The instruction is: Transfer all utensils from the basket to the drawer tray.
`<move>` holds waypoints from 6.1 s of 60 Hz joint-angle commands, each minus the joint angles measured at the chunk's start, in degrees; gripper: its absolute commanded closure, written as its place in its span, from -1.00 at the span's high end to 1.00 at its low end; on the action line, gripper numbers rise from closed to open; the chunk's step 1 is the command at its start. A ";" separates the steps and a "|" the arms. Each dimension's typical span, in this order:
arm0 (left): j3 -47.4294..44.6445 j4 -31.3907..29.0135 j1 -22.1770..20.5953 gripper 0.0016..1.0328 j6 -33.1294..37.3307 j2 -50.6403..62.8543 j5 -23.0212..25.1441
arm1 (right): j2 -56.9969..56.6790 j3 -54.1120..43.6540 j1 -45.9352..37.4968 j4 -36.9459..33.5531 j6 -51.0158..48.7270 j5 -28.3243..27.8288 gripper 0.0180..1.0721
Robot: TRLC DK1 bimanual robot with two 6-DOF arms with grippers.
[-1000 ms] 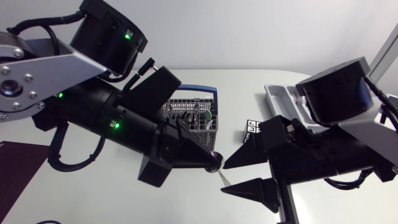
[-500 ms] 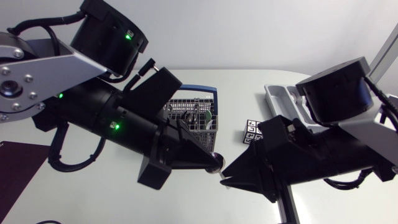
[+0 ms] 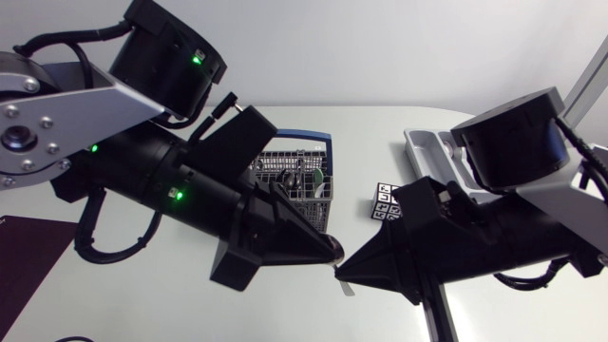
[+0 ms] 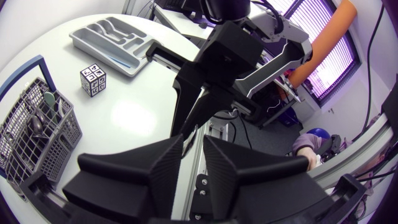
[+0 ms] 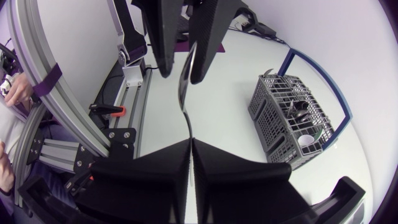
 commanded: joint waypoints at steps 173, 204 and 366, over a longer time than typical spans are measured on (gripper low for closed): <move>24.52 0.74 -7.60 0.05 -5.66 35.92 -65.13 | 14.51 -10.94 -57.54 23.70 -40.00 22.86 0.91; 23.12 3.37 -8.83 -0.69 -5.05 36.63 -66.10 | 6.33 -14.99 -49.80 21.68 -36.22 26.20 0.91; 27.95 -8.23 -5.31 -0.92 -13.92 21.77 -37.97 | 5.01 1.98 -6.03 15.88 12.91 19.96 -0.22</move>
